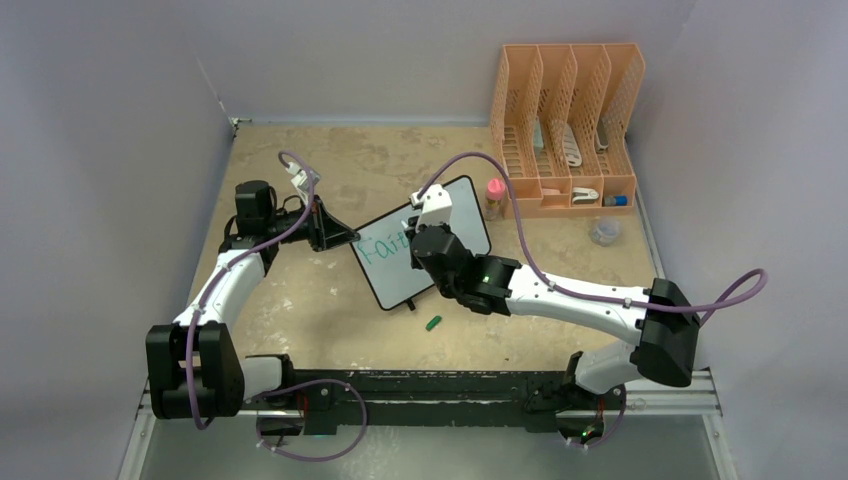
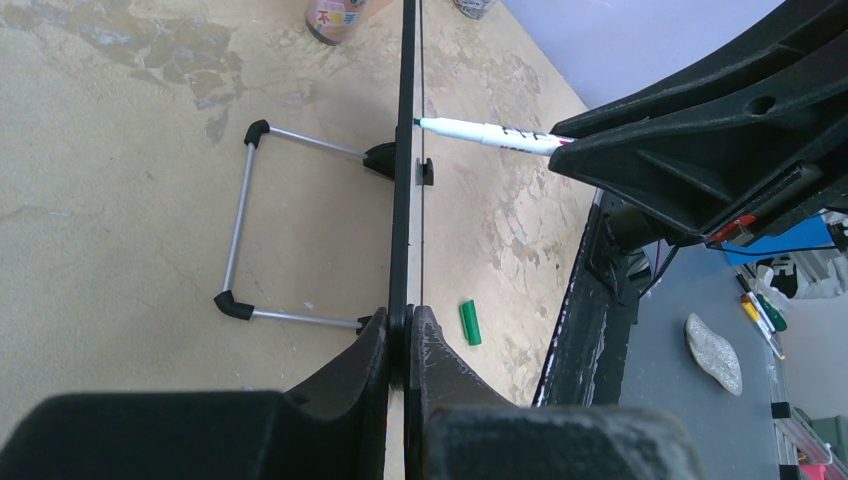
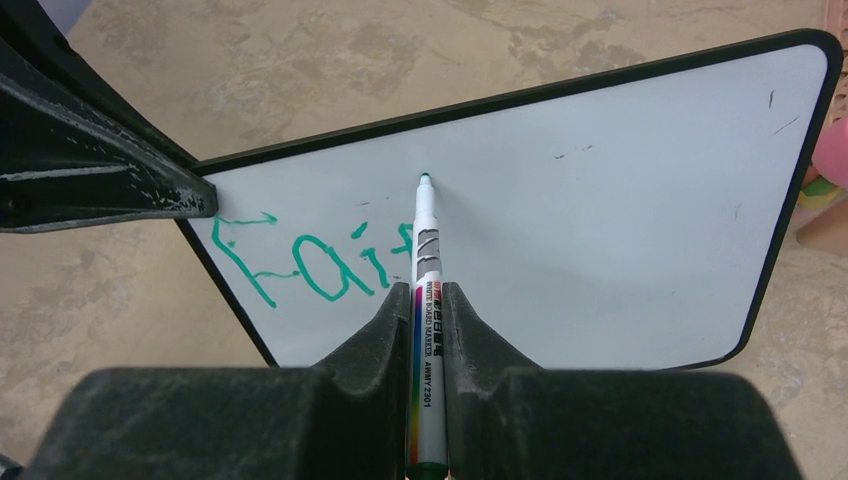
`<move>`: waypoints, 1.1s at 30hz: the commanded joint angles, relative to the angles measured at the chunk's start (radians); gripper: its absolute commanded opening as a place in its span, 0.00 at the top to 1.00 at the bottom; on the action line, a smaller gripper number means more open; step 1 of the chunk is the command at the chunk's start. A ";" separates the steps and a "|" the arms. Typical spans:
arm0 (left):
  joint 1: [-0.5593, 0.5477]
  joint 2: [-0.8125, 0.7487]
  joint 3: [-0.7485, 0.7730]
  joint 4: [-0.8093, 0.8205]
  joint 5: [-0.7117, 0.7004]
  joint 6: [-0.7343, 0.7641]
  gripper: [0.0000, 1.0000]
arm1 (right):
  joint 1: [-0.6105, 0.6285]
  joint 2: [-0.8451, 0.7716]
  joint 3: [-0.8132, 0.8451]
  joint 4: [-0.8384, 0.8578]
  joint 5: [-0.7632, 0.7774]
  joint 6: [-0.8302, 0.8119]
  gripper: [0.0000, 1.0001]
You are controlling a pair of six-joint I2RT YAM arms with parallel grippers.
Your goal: Write a sentence on the whiteboard
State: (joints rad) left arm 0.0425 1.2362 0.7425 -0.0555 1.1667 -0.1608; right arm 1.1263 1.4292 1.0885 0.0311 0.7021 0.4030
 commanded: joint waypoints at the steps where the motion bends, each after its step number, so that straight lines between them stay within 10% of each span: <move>1: -0.014 0.006 0.017 -0.021 -0.004 0.033 1.00 | -0.002 -0.006 0.010 -0.029 -0.016 0.034 1.00; 33: -0.014 0.006 0.017 -0.023 -0.004 0.033 1.00 | -0.002 -0.028 -0.063 -0.146 -0.061 0.133 1.00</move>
State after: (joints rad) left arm 0.0368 1.2362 0.7425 -0.0689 1.1564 -0.1612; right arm 1.1275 1.4189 1.0298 -0.1024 0.6514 0.5171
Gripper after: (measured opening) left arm 0.028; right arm 0.142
